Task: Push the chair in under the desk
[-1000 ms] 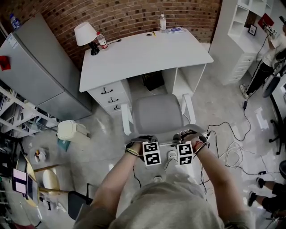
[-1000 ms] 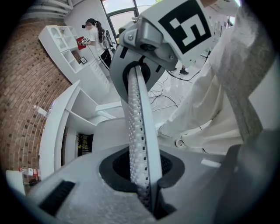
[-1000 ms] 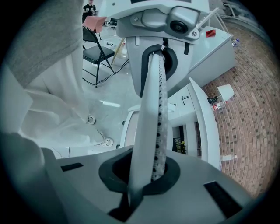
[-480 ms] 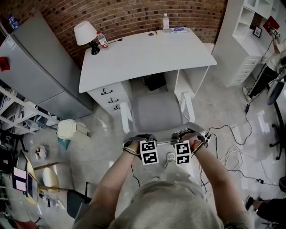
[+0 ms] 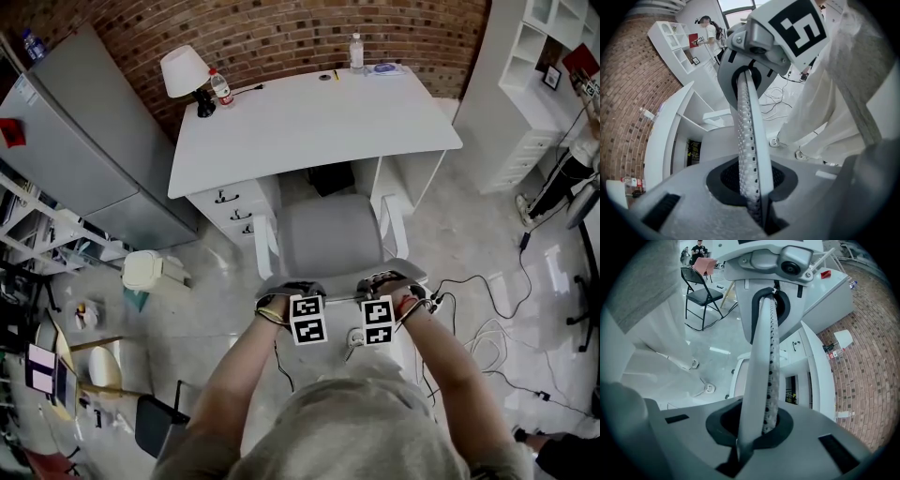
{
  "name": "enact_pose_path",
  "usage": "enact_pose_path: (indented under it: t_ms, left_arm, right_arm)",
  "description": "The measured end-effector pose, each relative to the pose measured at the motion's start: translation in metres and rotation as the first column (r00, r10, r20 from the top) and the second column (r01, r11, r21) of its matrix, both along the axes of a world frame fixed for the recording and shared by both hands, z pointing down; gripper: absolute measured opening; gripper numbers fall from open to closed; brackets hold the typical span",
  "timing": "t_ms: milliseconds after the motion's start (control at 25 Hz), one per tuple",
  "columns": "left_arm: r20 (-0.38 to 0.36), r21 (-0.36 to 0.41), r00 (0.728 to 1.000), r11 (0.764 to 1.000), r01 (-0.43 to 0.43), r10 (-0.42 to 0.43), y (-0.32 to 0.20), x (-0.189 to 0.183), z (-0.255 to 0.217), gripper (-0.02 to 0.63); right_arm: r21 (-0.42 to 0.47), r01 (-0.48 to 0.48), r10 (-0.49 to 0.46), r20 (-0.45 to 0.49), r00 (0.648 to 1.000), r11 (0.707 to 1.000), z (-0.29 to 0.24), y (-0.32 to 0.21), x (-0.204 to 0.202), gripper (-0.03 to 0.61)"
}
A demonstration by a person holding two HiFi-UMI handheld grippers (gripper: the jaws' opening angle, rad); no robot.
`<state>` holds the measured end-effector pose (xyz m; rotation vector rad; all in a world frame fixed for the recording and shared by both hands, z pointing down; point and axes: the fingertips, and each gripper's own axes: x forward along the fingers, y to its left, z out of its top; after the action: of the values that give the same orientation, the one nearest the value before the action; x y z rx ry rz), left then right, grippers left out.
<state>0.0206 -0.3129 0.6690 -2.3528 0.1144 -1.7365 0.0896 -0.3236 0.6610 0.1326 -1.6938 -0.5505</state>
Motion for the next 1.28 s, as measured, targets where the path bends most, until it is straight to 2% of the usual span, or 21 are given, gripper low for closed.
enact_pose_path:
  t_ms: [1280]
  left_arm:
    - [0.000, 0.019, 0.998, 0.998, 0.058, -0.058, -0.082, 0.012, 0.000, 0.049]
  right_arm:
    - [0.012, 0.051, -0.051, 0.000, 0.999, 0.999, 0.000, -0.086, 0.012, 0.014]
